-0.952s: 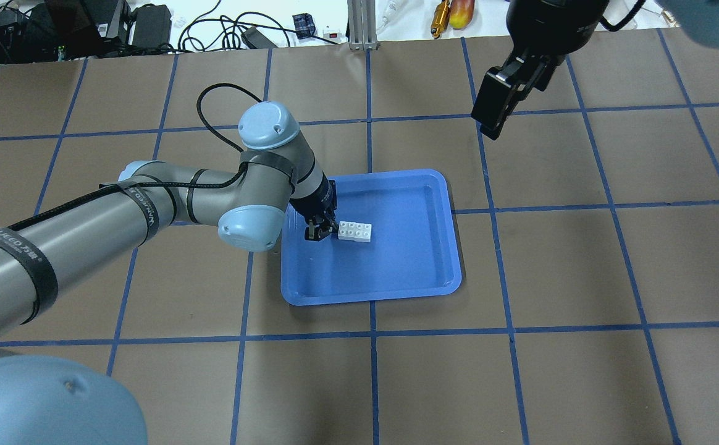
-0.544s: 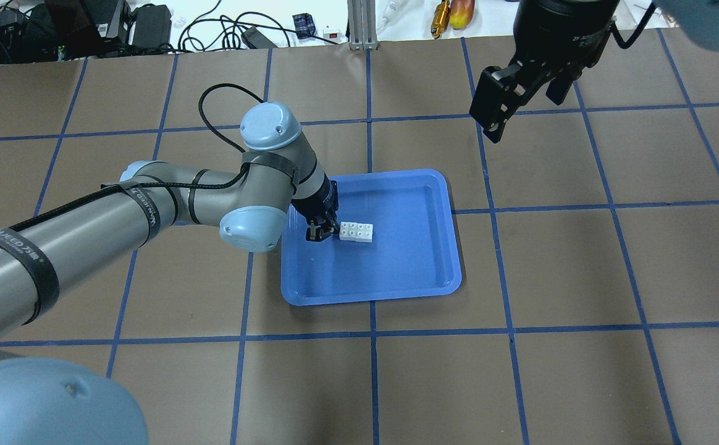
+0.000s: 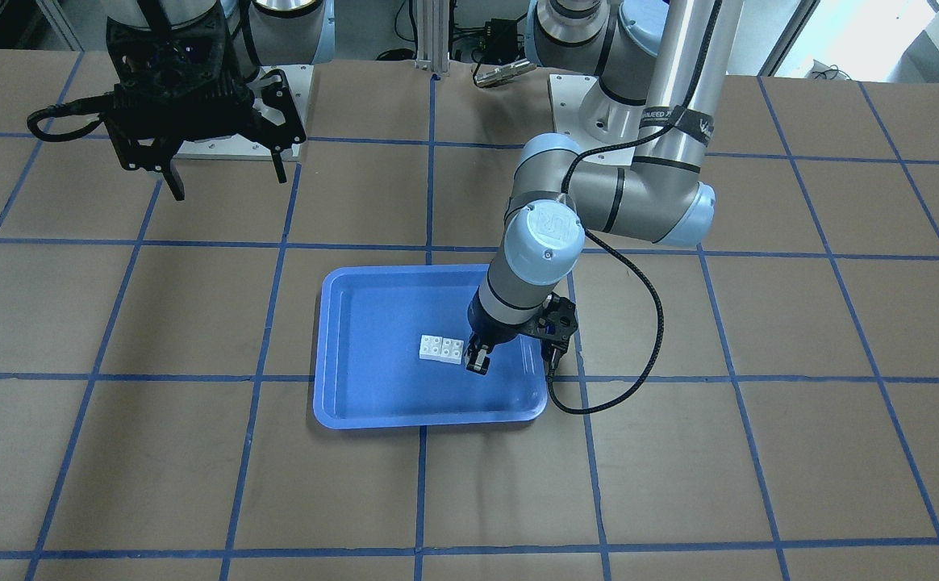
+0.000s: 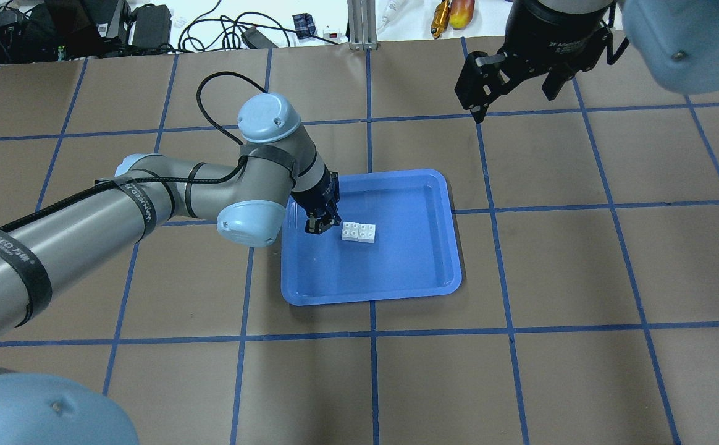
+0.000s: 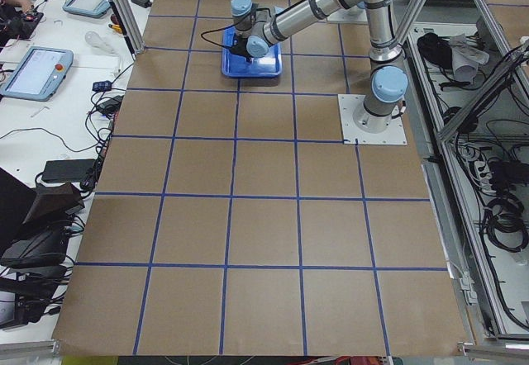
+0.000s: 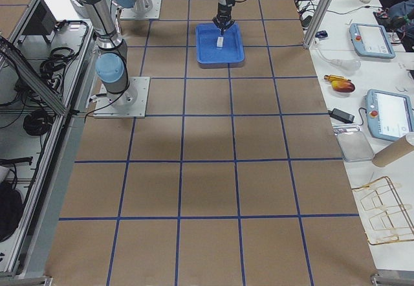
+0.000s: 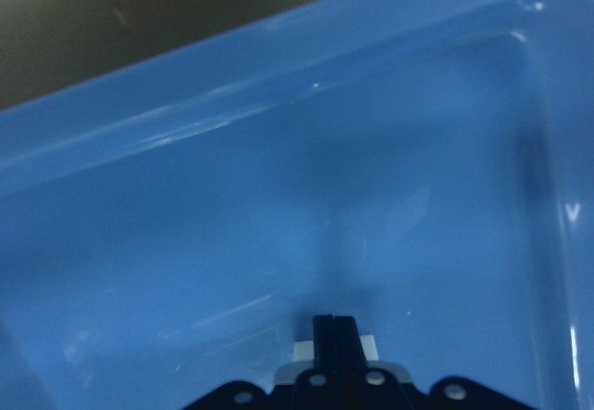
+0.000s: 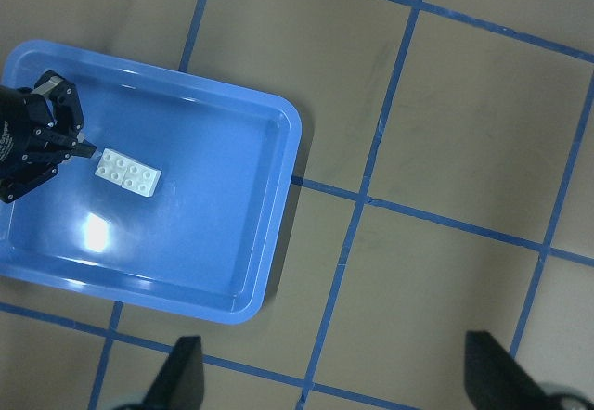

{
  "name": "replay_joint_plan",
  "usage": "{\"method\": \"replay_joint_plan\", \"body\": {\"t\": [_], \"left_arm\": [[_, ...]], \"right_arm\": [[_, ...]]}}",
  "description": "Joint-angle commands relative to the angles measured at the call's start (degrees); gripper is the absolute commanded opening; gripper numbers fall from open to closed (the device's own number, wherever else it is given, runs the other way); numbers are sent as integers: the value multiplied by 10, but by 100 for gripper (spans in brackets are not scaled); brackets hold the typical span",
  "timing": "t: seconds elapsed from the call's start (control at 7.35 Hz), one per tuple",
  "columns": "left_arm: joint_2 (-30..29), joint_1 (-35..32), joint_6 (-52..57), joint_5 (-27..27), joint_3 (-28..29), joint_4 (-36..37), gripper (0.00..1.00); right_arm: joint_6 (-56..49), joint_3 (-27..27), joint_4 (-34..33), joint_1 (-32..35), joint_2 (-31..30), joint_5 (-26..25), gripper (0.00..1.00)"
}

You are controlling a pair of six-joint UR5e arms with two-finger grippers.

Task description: Assemble white blocks and place on blue tray

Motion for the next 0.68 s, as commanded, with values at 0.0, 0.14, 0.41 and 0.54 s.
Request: {"method": "replay_joint_plan", "body": {"t": [0.0, 0.14, 0.41, 0.54], "left_arm": [[14, 30, 53, 4, 24, -36, 12], [34, 39, 120, 9, 29, -60, 18], [65, 54, 194, 71, 32, -100, 42], [81, 55, 262, 81, 31, -117, 51]], "right_arm": [[51, 3, -5, -5, 2, -9, 100], [51, 4, -2, -26, 10, -1, 100], [53, 13, 10, -59, 13, 0, 100], [107, 23, 8, -59, 10, 0, 100]]}}
